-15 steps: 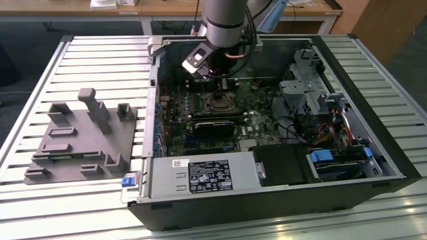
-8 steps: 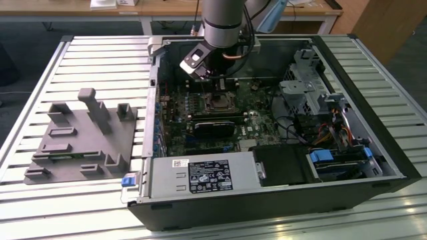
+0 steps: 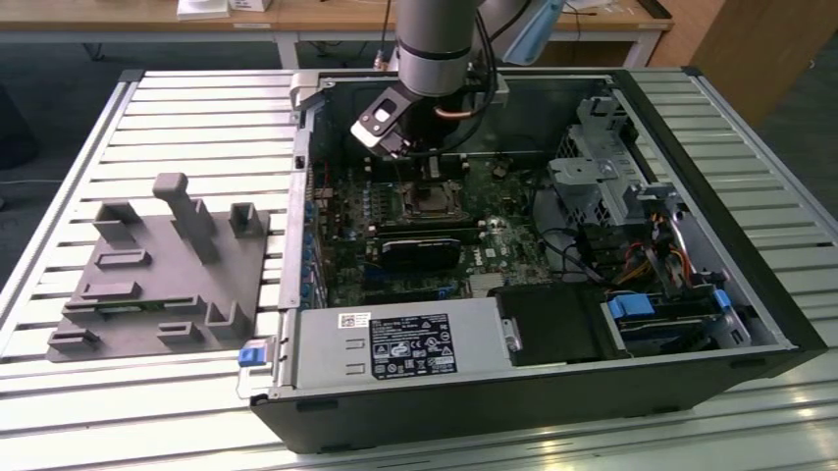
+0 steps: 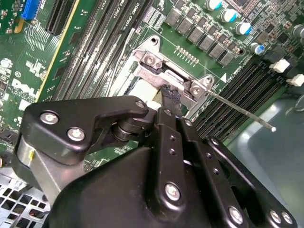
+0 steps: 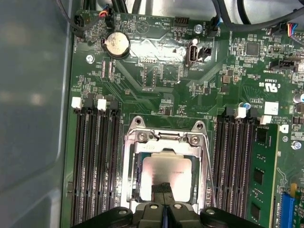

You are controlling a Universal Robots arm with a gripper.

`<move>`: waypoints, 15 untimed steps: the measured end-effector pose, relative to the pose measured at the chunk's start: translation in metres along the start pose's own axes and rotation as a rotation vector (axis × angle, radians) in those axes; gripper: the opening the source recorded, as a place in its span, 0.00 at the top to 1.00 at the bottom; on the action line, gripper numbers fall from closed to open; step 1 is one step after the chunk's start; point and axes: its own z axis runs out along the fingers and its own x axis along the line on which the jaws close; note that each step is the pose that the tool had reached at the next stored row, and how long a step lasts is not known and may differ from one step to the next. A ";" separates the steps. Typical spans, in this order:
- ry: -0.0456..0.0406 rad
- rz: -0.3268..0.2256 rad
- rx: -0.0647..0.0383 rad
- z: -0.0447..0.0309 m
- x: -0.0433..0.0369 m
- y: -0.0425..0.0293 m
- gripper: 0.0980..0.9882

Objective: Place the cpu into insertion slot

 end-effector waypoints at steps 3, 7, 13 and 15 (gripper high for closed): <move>-0.0001 -0.001 0.000 0.0004 0.0001 -0.0023 0.99; -0.0001 -0.002 0.000 0.0041 0.0002 -0.0032 0.99; -0.0001 -0.006 -0.001 -0.0125 0.0016 -0.0033 0.99; 0.0000 -0.006 -0.001 -0.0125 0.0016 -0.0033 0.99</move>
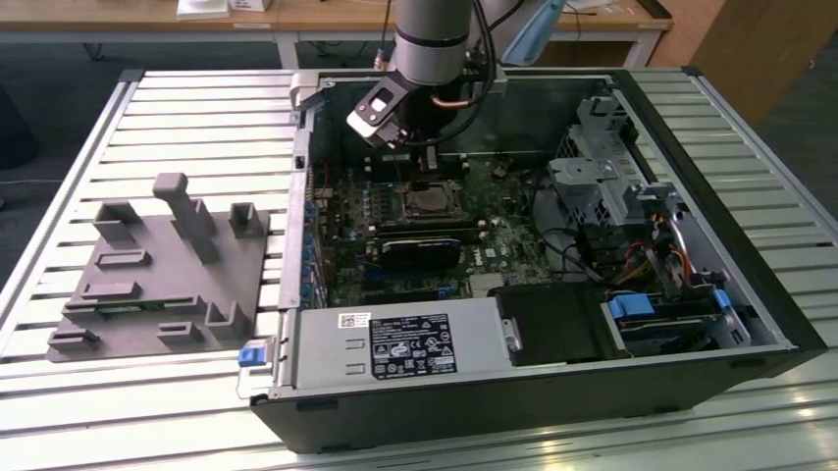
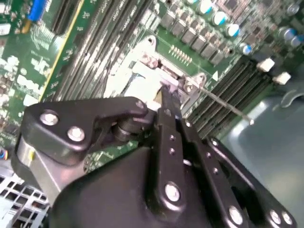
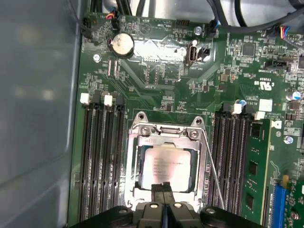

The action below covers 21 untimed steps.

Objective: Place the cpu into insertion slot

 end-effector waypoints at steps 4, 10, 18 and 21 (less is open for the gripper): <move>-0.0001 0.000 0.000 -0.0001 0.0000 0.0000 0.99; -0.0002 0.000 0.000 -0.0002 0.0000 0.0000 0.99; -0.0005 0.000 0.000 -0.0030 -0.0001 0.0000 0.99; -0.0006 0.000 0.000 -0.0116 -0.0003 -0.0001 0.99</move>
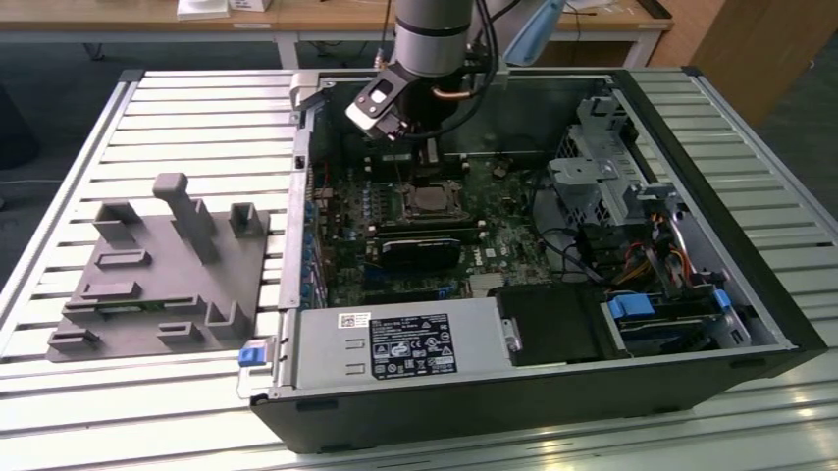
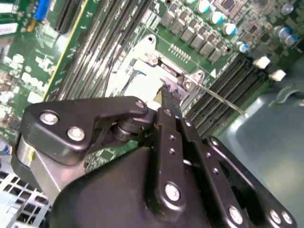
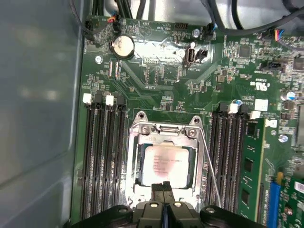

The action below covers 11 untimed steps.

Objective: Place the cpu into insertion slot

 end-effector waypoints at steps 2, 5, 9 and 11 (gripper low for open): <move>-0.0001 0.000 0.000 -0.0087 -0.0003 -0.0001 0.99; 0.0000 0.000 0.000 -0.0190 -0.0005 -0.0002 0.99; -0.0006 -0.052 -0.002 -0.0196 -0.0005 -0.0005 0.99; -0.0011 -0.087 -0.002 -0.0197 -0.0005 -0.0005 0.99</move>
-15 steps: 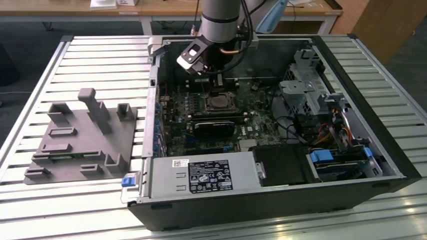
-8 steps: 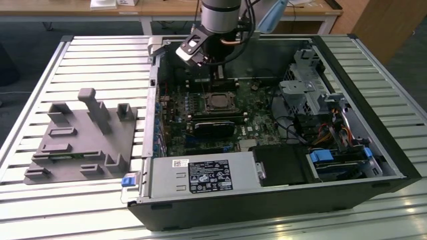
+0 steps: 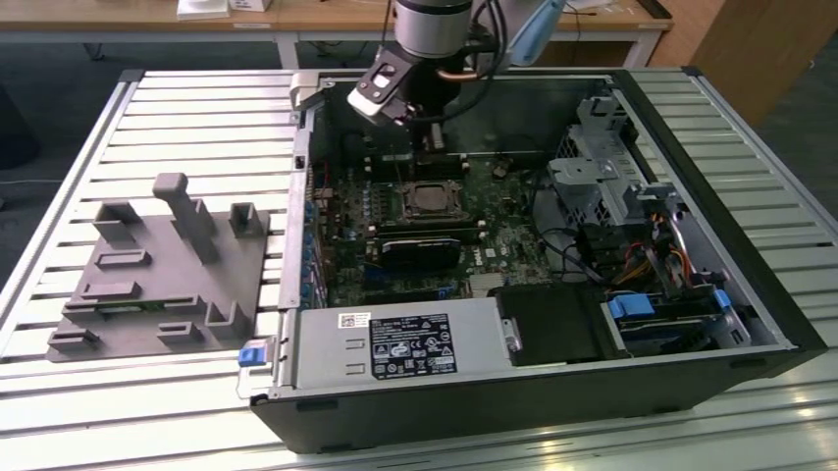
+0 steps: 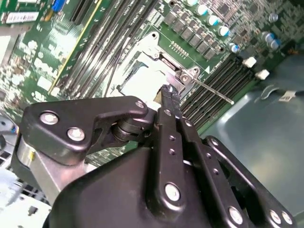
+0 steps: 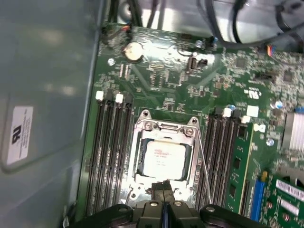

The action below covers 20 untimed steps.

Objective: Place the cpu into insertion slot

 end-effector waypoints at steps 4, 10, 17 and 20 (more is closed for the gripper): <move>-0.0007 -0.074 -0.002 0.0001 0.0000 0.0000 0.99; -0.0018 -0.181 -0.005 0.0002 0.0000 0.0000 0.99; -0.0027 -0.294 -0.008 0.0003 0.0000 0.0000 0.99; -0.0031 -0.337 -0.009 0.0003 0.0000 0.0000 0.99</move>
